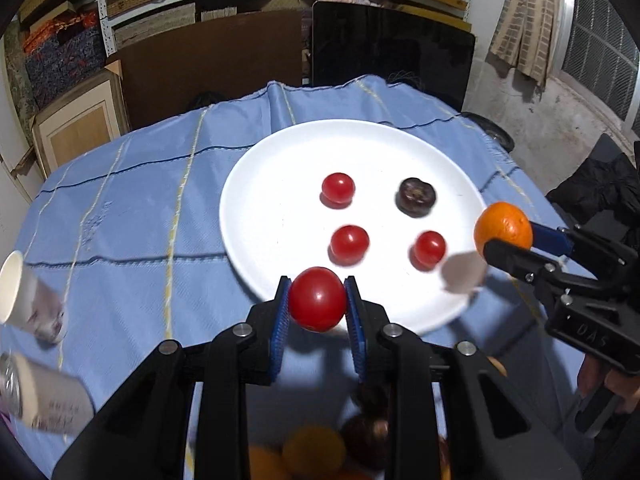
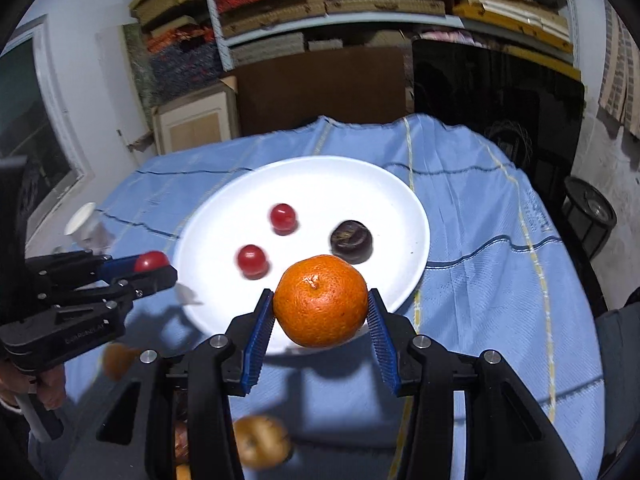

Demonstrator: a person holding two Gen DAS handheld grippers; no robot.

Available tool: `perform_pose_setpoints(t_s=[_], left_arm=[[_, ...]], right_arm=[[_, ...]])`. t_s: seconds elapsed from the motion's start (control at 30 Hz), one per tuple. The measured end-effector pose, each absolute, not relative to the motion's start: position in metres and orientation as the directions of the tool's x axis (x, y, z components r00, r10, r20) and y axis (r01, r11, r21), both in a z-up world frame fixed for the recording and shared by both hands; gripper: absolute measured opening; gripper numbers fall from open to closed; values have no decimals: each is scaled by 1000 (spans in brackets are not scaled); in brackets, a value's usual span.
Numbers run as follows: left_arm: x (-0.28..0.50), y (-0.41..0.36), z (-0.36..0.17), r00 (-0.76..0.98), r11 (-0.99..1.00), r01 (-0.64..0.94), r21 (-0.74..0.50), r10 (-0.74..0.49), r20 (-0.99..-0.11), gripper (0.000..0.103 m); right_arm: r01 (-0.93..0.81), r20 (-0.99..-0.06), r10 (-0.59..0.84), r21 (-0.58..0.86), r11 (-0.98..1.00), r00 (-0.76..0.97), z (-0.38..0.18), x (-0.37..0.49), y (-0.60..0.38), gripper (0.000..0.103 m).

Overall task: Organize fruits
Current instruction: 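Carry the tomato and tangerine onto the white plate and release both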

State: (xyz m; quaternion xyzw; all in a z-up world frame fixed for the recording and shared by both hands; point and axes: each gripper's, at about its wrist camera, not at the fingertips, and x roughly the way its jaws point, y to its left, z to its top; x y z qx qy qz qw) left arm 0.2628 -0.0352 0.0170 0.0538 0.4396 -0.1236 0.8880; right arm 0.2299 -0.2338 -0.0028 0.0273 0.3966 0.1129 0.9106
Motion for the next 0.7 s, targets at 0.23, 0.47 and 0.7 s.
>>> perform_pose_setpoints(t_s=[0.23,0.47,0.7], left_arm=[[289,-39,6,578,974,222,-41,-165,-799,55],[255,-27,23,608,975,216,-47,-172,-775,65],[189,-13,31,627,971,239,-16,-167,-761,72]], right_arm=[[-130,-712,248,217,967,657,-21,247,-245,51],[-133,-658,280,265,955,699,0,215,-259,58],[-158,-652,281,243,957,704,7,149,-258,67]])
